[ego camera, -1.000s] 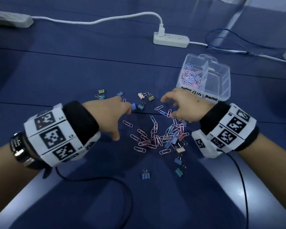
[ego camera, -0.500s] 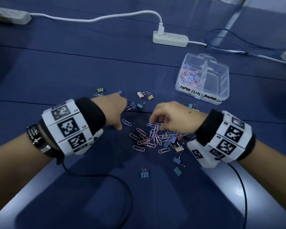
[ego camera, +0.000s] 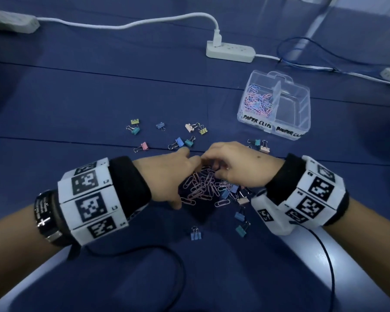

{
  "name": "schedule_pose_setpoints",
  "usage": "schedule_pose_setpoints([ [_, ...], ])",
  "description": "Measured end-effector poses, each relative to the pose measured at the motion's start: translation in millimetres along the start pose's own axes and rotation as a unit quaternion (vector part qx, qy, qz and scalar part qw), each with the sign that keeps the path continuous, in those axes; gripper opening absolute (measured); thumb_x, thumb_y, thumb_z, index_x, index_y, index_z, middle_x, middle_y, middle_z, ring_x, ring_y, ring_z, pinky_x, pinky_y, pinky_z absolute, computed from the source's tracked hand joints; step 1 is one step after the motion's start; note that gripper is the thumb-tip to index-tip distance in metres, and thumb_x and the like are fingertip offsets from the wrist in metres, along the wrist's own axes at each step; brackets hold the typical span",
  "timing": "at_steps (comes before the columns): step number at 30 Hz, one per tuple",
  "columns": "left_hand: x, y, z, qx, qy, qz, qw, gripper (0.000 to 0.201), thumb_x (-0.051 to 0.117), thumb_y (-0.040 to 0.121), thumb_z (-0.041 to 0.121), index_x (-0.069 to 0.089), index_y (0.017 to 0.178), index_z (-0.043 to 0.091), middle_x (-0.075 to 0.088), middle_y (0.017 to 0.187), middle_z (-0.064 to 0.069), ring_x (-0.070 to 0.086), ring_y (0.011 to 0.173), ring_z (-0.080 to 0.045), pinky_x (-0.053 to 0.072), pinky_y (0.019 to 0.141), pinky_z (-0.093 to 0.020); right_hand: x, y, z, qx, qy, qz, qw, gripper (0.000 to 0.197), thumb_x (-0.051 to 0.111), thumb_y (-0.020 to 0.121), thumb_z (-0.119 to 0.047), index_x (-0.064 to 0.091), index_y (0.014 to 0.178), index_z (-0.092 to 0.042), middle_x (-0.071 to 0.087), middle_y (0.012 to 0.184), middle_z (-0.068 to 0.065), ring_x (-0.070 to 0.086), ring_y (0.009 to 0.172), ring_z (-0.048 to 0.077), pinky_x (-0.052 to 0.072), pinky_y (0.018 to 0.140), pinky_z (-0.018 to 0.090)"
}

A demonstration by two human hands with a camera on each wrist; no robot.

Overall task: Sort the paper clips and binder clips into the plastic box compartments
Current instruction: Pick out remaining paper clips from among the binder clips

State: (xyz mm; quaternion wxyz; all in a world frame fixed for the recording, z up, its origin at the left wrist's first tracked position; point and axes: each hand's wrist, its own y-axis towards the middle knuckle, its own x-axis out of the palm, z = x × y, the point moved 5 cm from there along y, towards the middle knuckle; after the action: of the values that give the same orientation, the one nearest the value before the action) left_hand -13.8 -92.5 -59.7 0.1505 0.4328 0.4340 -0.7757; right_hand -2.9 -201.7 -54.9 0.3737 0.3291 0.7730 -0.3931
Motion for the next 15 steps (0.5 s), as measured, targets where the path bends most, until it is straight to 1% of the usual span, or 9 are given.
schedule_pose_setpoints([
  [2,1,4,3,0.014,0.012,0.003,1.0,0.093,0.08,0.065,0.027,0.022,0.138,0.018,0.029,0.126,-0.004,0.051,0.101,-0.021,0.047,0.087,-0.034,-5,-7,5,0.013,0.004,0.01,1.0,0.038,0.055,0.08,0.002,0.057,0.115,-0.014,0.048,0.099,0.0,0.05,0.085,0.016,0.042,0.078,0.027],
  [4,0,12,9,0.03,0.029,0.012,0.999,0.108,0.082,0.062,0.028,0.012,0.144,0.022,0.025,0.13,-0.005,0.047,0.111,-0.023,0.046,0.095,-0.036,-10,-14,15,0.034,0.014,0.034,0.999,0.042,0.054,0.08,0.004,0.055,0.116,-0.015,0.047,0.099,-0.001,0.052,0.086,0.017,0.044,0.08,0.027],
  [6,-1,20,17,0.045,0.064,0.015,0.997,0.113,0.082,0.064,0.027,0.004,0.147,0.026,0.023,0.132,-0.007,0.041,0.117,-0.026,0.043,0.1,-0.039,-16,-19,26,0.054,0.037,0.059,0.996,0.041,0.056,0.079,0.005,0.056,0.115,-0.014,0.048,0.099,0.0,0.054,0.085,0.018,0.047,0.081,0.027],
  [7,-2,24,20,0.051,0.081,0.013,0.995,0.111,0.08,0.066,0.026,0.005,0.147,0.027,0.023,0.133,-0.007,0.04,0.118,-0.027,0.042,0.101,-0.04,-18,-21,32,0.065,0.043,0.069,0.995,0.04,0.057,0.079,0.006,0.057,0.114,-0.014,0.049,0.099,0.0,0.054,0.085,0.018,0.048,0.082,0.028],
  [9,-4,29,27,0.061,0.103,0.006,0.993,0.096,0.077,0.071,0.023,0.017,0.146,0.028,0.027,0.135,-0.008,0.04,0.119,-0.029,0.039,0.102,-0.041,-20,-24,44,0.081,0.037,0.085,0.992,0.039,0.058,0.078,0.006,0.058,0.113,-0.013,0.051,0.101,0.002,0.053,0.088,0.017,0.047,0.087,0.03],
  [11,-8,32,30,0.066,0.092,0.015,0.993,0.073,0.071,0.076,0.017,0.035,0.139,0.025,0.035,0.133,-0.009,0.045,0.117,-0.029,0.041,0.097,-0.036,-21,-29,50,0.085,0.032,0.108,0.99,0.037,0.06,0.079,0.004,0.058,0.111,-0.014,0.052,0.105,0.003,0.05,0.092,0.014,0.043,0.087,0.025],
  [13,-11,32,31,0.07,0.081,0.046,0.993,0.048,0.065,0.081,0.012,0.049,0.126,0.019,0.046,0.127,-0.009,0.051,0.111,-0.028,0.04,0.084,-0.03,-22,-35,50,0.073,0.029,0.131,0.988,0.034,0.063,0.079,-0.001,0.059,0.109,-0.015,0.051,0.104,0.002,0.048,0.089,0.01,0.038,0.079,0.014],
  [14,-11,32,31,0.071,0.081,0.058,0.992,0.039,0.062,0.082,0.011,0.054,0.12,0.017,0.051,0.123,-0.009,0.053,0.109,-0.027,0.038,0.079,-0.029,-21,-37,47,0.065,0.027,0.129,0.989,0.034,0.064,0.078,-0.003,0.059,0.109,-0.016,0.051,0.104,0.001,0.047,0.085,0.008,0.035,0.073,0.009],
  [15,-11,32,31,0.073,0.081,0.065,0.992,0.032,0.061,0.083,0.01,0.058,0.115,0.015,0.055,0.118,-0.009,0.055,0.107,-0.026,0.038,0.076,-0.028,-18,-38,44,0.058,0.024,0.116,0.991,0.035,0.066,0.078,-0.006,0.058,0.11,-0.016,0.051,0.104,0.0,0.046,0.084,0.006,0.036,0.069,0.007],
])
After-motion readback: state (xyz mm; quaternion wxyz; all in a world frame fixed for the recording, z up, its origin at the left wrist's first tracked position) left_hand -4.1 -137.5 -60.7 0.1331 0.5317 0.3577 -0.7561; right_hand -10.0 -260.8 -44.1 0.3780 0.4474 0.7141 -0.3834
